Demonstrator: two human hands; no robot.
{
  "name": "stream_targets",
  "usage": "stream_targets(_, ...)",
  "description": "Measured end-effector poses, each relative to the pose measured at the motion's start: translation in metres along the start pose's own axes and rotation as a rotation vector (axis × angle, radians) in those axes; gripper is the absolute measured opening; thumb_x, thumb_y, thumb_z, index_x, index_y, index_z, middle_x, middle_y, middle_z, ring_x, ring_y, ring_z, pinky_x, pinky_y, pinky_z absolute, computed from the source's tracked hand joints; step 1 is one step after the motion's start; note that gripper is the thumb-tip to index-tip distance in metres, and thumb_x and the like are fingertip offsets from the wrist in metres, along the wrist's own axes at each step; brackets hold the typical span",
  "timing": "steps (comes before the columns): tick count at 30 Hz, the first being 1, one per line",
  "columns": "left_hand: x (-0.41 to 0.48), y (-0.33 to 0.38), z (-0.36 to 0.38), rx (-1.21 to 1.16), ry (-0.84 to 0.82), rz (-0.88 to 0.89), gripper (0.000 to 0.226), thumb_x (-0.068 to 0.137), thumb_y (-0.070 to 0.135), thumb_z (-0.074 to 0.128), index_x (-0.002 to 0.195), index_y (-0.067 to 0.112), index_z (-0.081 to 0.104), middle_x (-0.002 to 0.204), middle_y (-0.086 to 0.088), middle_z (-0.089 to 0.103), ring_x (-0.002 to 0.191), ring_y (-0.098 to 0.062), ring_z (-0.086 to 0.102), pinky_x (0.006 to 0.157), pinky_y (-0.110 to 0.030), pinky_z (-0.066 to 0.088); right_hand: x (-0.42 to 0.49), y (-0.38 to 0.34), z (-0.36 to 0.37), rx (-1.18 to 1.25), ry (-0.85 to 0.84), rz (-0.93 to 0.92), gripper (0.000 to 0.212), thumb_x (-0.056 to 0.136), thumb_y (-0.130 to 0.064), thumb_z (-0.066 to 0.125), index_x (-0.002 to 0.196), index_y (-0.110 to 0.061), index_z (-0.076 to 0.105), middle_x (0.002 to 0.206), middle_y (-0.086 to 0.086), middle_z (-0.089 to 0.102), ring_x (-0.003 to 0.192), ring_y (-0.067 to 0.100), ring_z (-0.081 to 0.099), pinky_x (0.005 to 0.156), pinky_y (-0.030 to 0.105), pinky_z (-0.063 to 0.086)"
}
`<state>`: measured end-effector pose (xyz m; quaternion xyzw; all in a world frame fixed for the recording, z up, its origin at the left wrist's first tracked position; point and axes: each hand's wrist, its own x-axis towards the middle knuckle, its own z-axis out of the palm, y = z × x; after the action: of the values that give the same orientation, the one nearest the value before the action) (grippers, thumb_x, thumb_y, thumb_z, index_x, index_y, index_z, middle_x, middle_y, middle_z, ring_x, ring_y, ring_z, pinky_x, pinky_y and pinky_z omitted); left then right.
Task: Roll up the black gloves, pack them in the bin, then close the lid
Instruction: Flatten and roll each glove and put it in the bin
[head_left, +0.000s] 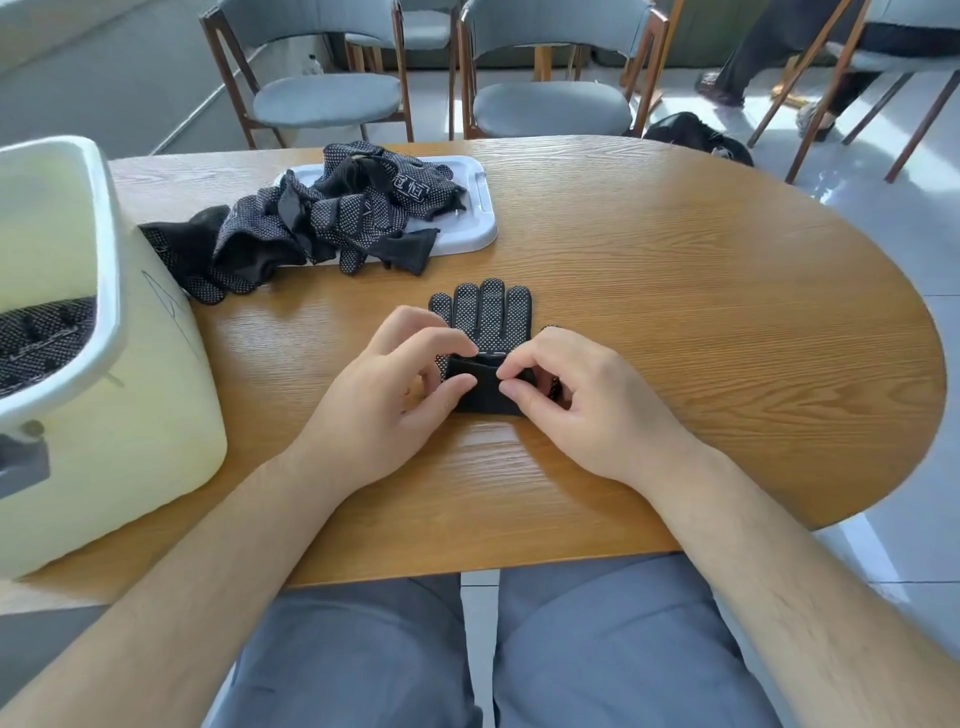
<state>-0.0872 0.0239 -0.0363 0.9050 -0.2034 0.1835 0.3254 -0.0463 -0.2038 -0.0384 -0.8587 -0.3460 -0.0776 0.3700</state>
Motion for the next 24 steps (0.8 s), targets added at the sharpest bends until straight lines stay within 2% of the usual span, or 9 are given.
stream_targets(3, -0.001, -0.002, 0.0, 0.036, -0.022, 0.006, 0.011, 0.094, 0.022, 0.068, 0.102, 0.015, 0.071, 0.123, 0.001, 0.049, 0.072, -0.006, 0.056, 0.071, -0.011, 0.042, 0.0, 0.002, 0.002, -0.032, 0.014, -0.006, 0.006, 0.096, -0.016, 0.07, 0.101, -0.018, 0.071, 0.097, -0.012, 0.057, 0.079, 0.007, 0.057, 0.073, 0.009, 0.038)
stream_targets(6, -0.001, -0.005, 0.004, 0.117, -0.042, 0.072, 0.021, 0.096, 0.03, 0.064, 0.103, 0.013, 0.074, 0.12, 0.0, 0.054, 0.085, -0.005, 0.055, 0.08, -0.022, 0.049, -0.001, 0.004, 0.003, -0.069, 0.046, -0.035, 0.008, 0.094, -0.017, 0.07, 0.1, -0.013, 0.074, 0.111, -0.003, 0.057, 0.092, 0.008, 0.057, 0.086, 0.014, 0.041)
stream_targets(9, -0.002, -0.002, 0.002, 0.237, -0.075, 0.074, 0.034, 0.09, 0.048, 0.065, 0.108, 0.02, 0.071, 0.117, 0.007, 0.059, 0.105, -0.016, 0.056, 0.091, -0.041, 0.048, -0.005, 0.005, -0.001, -0.126, 0.001, -0.067, 0.025, 0.087, -0.032, 0.071, 0.106, -0.015, 0.074, 0.115, -0.007, 0.061, 0.11, 0.017, 0.055, 0.1, 0.032, 0.045)
stream_targets(11, -0.003, 0.0, -0.001, 0.246, -0.106, 0.039, 0.04, 0.085, 0.056, 0.064, 0.111, 0.025, 0.067, 0.121, 0.013, 0.058, 0.114, -0.016, 0.053, 0.094, -0.044, 0.046, -0.006, 0.004, -0.005, -0.172, -0.02, -0.049, 0.032, 0.082, -0.036, 0.069, 0.11, -0.021, 0.072, 0.116, -0.013, 0.064, 0.113, 0.017, 0.054, 0.1, 0.041, 0.046)
stream_targets(13, -0.003, 0.001, -0.002, 0.224, -0.117, 0.018, 0.04, 0.084, 0.056, 0.064, 0.112, 0.027, 0.065, 0.123, 0.015, 0.056, 0.118, -0.015, 0.051, 0.096, -0.045, 0.044, -0.005, 0.003, -0.007, -0.185, -0.015, -0.037, 0.034, 0.081, -0.034, 0.067, 0.112, -0.023, 0.072, 0.117, -0.015, 0.064, 0.114, 0.017, 0.054, 0.099, 0.044, 0.047)
stream_targets(19, -0.001, -0.006, 0.002, 0.22, -0.088, 0.0, 0.033, 0.085, 0.049, 0.065, 0.111, 0.028, 0.067, 0.119, 0.016, 0.06, 0.115, -0.014, 0.054, 0.095, -0.046, 0.046, -0.005, 0.005, -0.005, -0.207, 0.022, -0.06, 0.029, 0.084, -0.026, 0.064, 0.111, -0.02, 0.074, 0.115, -0.012, 0.069, 0.113, 0.015, 0.057, 0.098, 0.042, 0.049)
stream_targets(24, -0.001, -0.005, 0.0, 0.214, -0.075, 0.015, 0.028, 0.091, 0.045, 0.059, 0.111, 0.027, 0.068, 0.111, 0.016, 0.063, 0.11, -0.013, 0.055, 0.092, -0.046, 0.046, -0.004, 0.004, -0.007, -0.097, 0.082, -0.02, 0.022, 0.092, -0.019, 0.063, 0.111, -0.018, 0.075, 0.096, -0.011, 0.069, 0.097, 0.008, 0.058, 0.088, 0.026, 0.049)
